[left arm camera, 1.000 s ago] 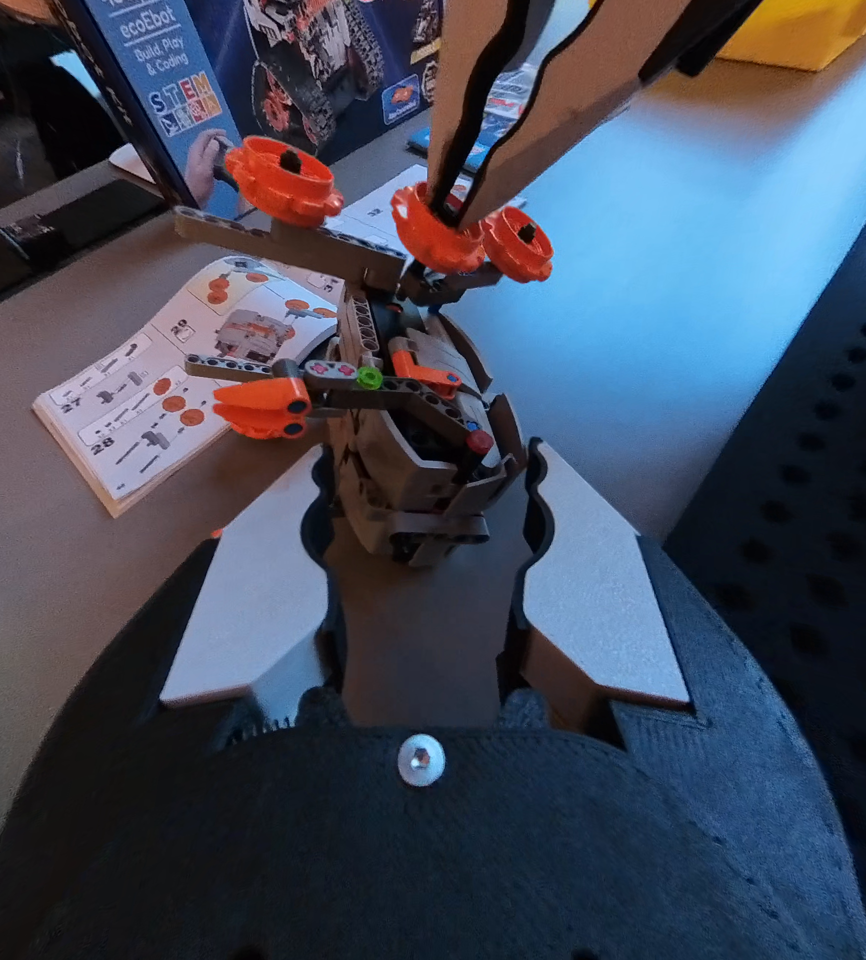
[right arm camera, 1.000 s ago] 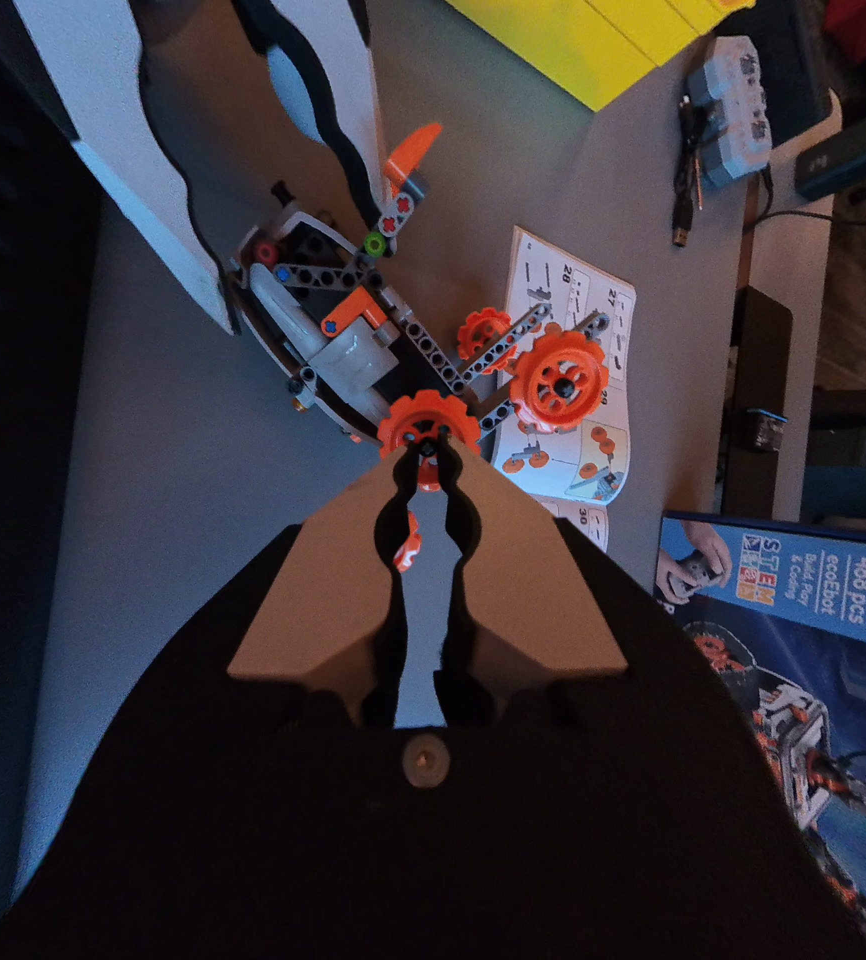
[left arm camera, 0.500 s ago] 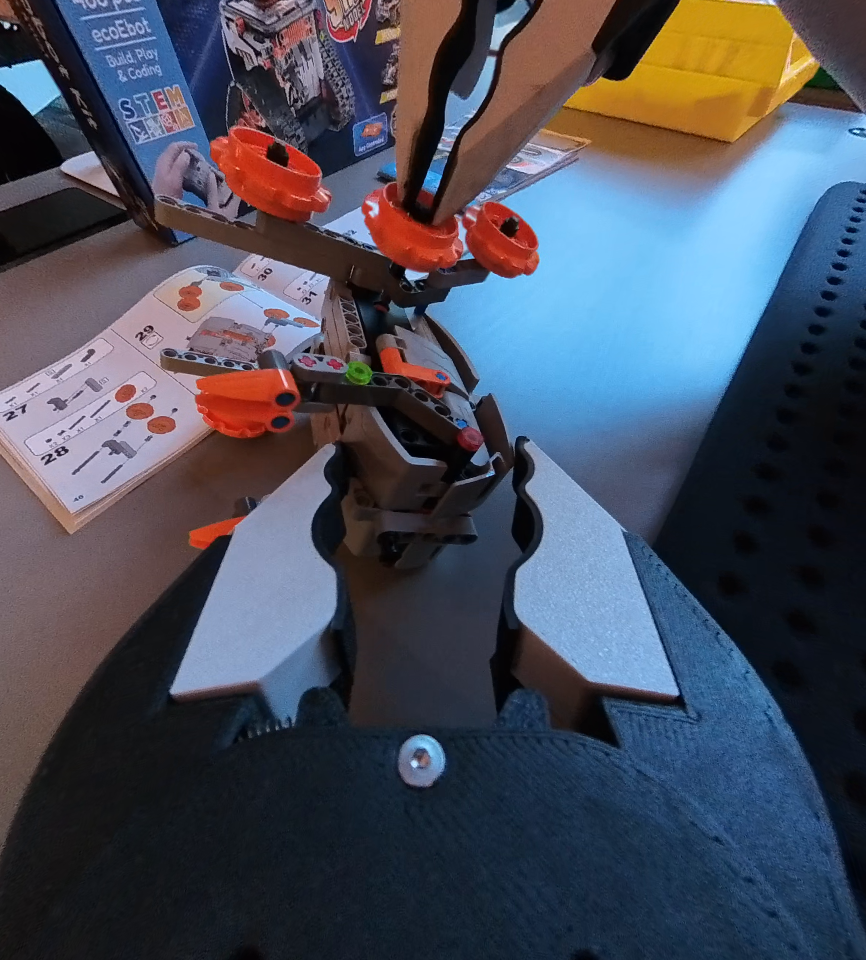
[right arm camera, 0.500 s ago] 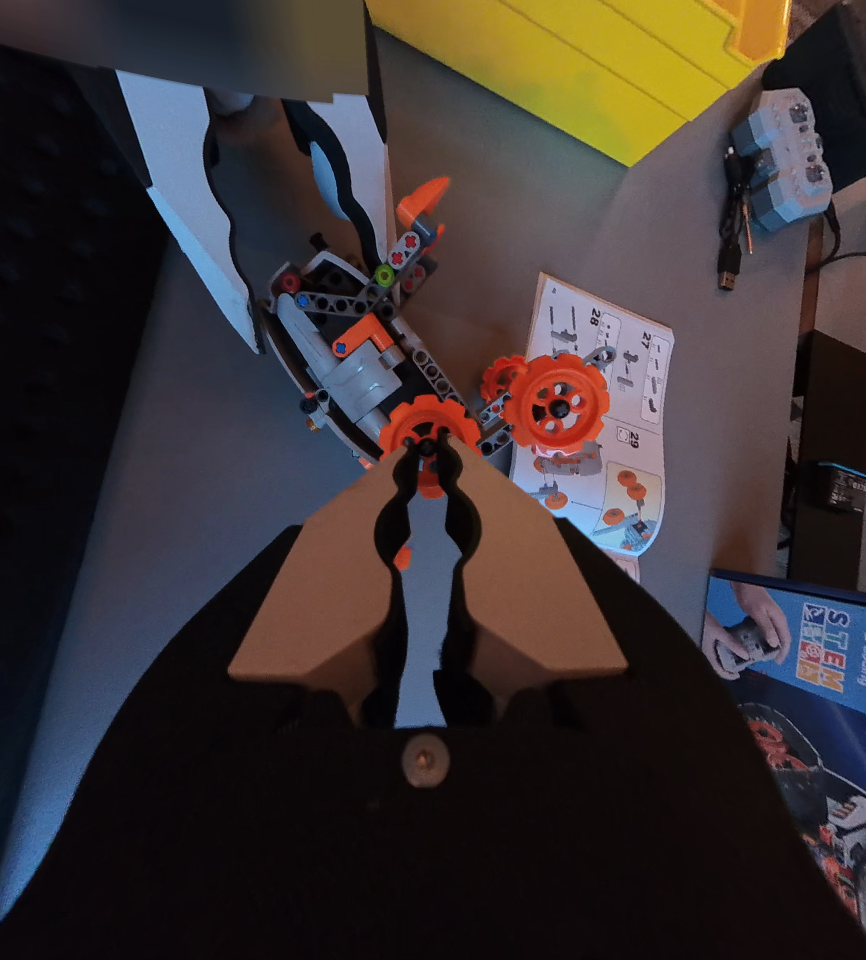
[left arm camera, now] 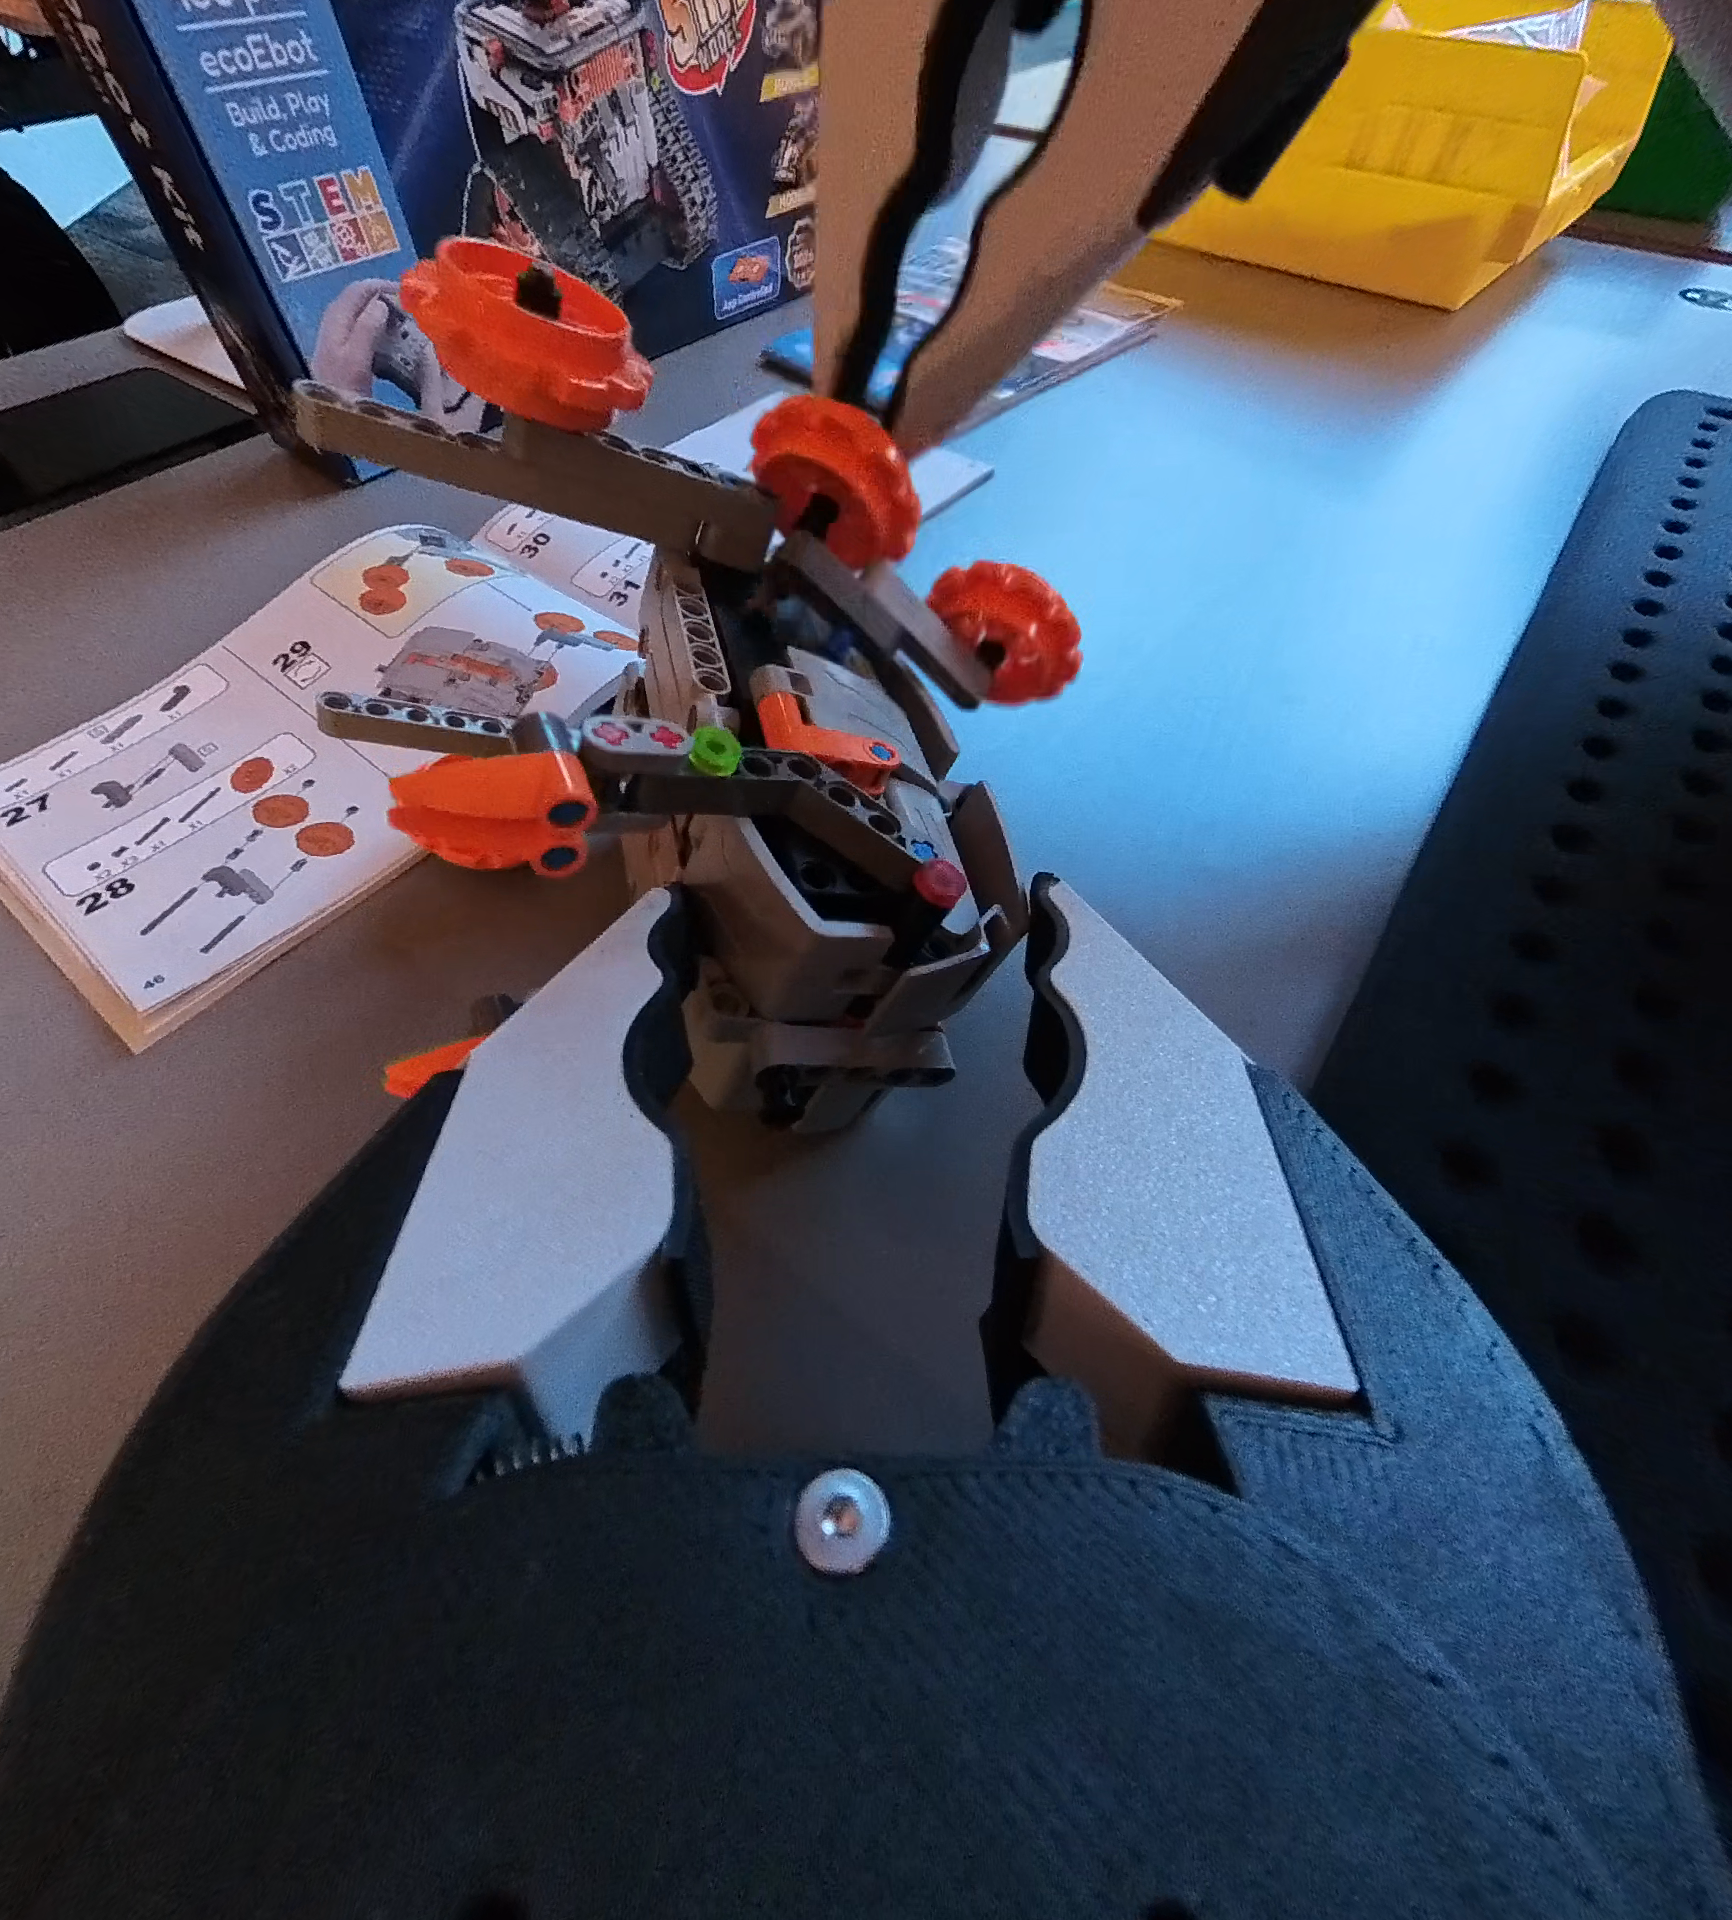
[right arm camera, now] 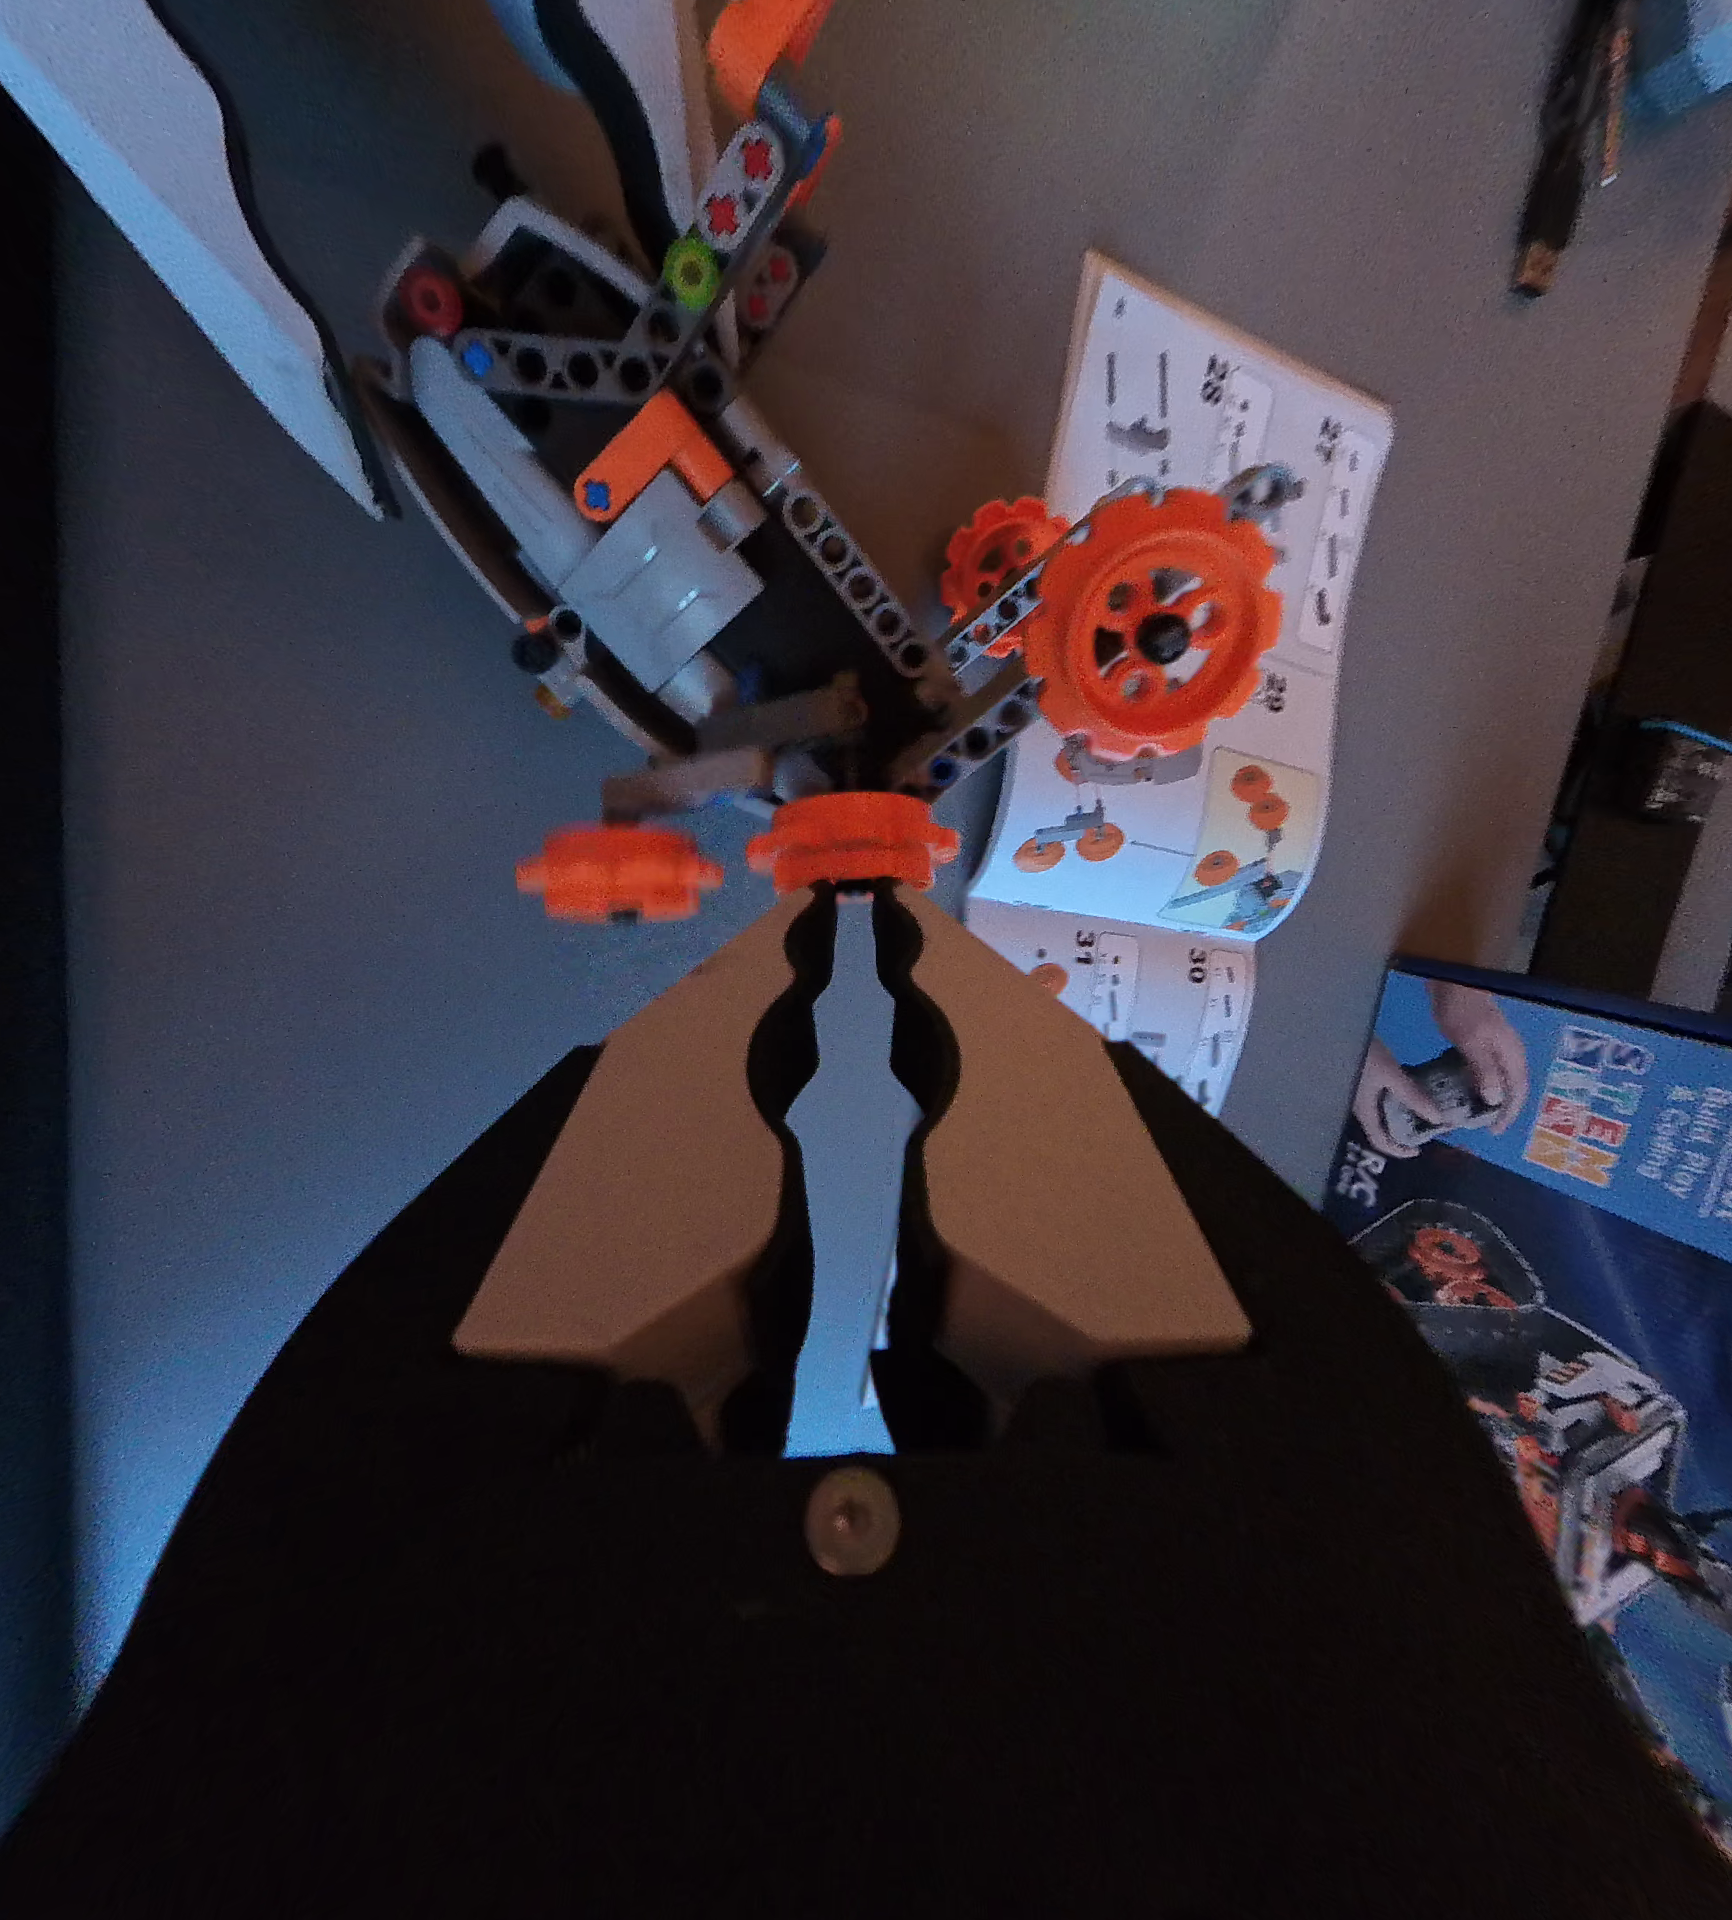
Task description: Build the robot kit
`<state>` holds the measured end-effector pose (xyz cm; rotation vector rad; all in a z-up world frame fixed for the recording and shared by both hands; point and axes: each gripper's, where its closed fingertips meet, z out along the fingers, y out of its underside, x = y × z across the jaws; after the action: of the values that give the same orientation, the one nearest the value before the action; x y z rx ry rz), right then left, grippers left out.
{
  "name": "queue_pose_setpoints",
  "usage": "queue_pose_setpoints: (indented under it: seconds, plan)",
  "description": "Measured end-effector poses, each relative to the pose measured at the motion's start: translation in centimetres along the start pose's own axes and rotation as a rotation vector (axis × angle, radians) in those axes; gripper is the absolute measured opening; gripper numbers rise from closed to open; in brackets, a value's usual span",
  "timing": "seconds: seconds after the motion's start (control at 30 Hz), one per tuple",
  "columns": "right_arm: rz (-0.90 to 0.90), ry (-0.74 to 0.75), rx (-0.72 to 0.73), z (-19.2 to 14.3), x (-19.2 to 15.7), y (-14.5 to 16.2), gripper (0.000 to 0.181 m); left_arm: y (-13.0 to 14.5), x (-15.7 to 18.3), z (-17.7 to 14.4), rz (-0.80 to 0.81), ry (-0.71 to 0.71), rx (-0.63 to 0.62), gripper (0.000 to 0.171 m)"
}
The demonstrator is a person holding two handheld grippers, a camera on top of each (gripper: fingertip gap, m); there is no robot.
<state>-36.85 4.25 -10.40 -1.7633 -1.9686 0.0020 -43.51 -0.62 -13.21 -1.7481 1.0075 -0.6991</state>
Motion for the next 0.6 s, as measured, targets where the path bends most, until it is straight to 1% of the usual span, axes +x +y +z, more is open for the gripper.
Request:
queue_pose_setpoints:
  seconds: [0.03,0.1,0.2,0.37,0.4,0.5,0.6]
  plan:
    - [0.005,-0.001,-0.009,0.3,-0.1,0.2,0.001,0.0,0.0,0.0,-0.003,0.0,0.0,0.063]
    - [0.022,-0.042,0.009,0.7,-0.8,0.1,0.0,0.0,-0.1,0.0,-0.007,0.001,-0.001,0.063]
    - [0.067,-0.033,0.032,1.2,-0.7,0.4,0.0,0.0,-0.1,0.0,-0.009,0.001,-0.001,0.063]
    - [0.227,-0.047,0.164,1.2,-0.7,0.0,0.001,0.1,-0.2,-0.1,-0.012,-0.003,-0.003,0.064]
    - [0.25,-0.061,0.178,1.3,-0.8,0.1,0.001,0.1,-0.2,-0.1,-0.015,-0.004,-0.003,0.064]
    - [0.302,-0.117,0.261,1.4,-1.4,-0.4,0.015,0.1,-0.5,-0.2,-0.019,-0.028,-0.002,0.063]
    - [0.372,-0.175,0.339,1.7,-1.7,-0.7,0.018,0.1,-0.9,-0.4,-0.014,-0.06,0.003,0.062]
